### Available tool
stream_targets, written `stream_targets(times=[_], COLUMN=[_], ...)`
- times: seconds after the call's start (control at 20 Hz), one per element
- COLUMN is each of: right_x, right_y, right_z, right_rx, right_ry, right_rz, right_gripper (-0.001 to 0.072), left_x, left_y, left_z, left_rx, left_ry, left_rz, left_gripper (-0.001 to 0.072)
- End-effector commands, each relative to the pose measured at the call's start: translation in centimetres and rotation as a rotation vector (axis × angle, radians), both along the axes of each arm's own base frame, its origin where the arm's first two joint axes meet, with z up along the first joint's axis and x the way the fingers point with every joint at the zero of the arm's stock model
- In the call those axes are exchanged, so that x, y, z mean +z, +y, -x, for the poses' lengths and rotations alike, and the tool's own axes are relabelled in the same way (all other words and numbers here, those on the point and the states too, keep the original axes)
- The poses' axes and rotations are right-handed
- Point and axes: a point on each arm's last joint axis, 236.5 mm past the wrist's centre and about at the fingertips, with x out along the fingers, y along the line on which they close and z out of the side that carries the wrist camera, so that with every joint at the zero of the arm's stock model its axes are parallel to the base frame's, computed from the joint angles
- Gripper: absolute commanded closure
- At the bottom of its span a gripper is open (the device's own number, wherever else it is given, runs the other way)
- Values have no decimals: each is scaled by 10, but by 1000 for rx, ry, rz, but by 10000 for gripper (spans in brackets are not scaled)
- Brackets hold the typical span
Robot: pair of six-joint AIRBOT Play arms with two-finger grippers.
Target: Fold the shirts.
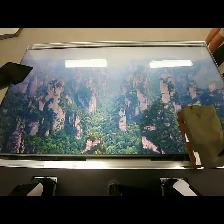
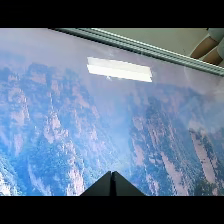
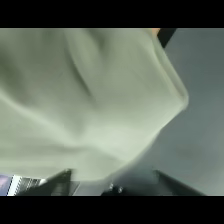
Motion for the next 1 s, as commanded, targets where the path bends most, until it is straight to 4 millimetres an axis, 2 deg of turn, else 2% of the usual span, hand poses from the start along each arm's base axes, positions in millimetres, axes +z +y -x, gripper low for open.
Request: stream_targets(times=[0.0,0.05,0.1,0.2,0.25,0.3,0.35,0.4,0.45,0.5,0.55,0.6,0.65,0.7,0.75,0.85,0.95], right_x=[2,19,42,115,161,204,238,259,260,246,218,184,146,114,84,43,21], right_y=[-16,-30,-43,-63,-61,-48,-22,17,64,107,148,180,210,235,255,279,289], right_z=[-6,-19,-43,-112,-151,-188,-219,-245,-264,-273,-273,-265,-251,-236,-222,-203,-197], right_rx=[44,88,136,202,269,338,412,500,585,659,706,722,784,846,894,933,935], right_ry=[-28,-86,-188,-468,-625,-772,-901,-1000,-1046,-1034,-964,-854,-724,-617,-528,-443,-419], right_rz=[63,116,176,362,477,573,632,638,574,479,363,251,147,59,-16,-88,-101], right_gripper=[82,77,75,76,87,88,90,90,90,90,90,90,91,90,90,90,89], left_x=[2,8,21,53,56,43,12,-28,-78,-120,-154,-185,-211,-234,-258,-290,-300], left_y=[1,4,10,30,36,35,30,29,32,37,40,37,30,23,14,-4,-7], left_z=[-1,-5,-11,-28,-35,-43,-50,-52,-46,-34,-19,-6,9,25,45,73,82], left_rx=[6,23,51,145,173,167,148,132,126,116,95,56,22,14,-16,-39,10], left_ry=[-8,-35,-89,-237,-271,-246,-150,-14,156,317,451,555,635,709,780,836,836], left_rz=[1,3,-2,-14,-47,-121,-203,-303,-423,-534,-622,-666,-660,-620,-577,-481,-416], left_gripper=[680,680,680,682,682,683,683,683,682,681,679,640,479,199,-8,-5,-5])
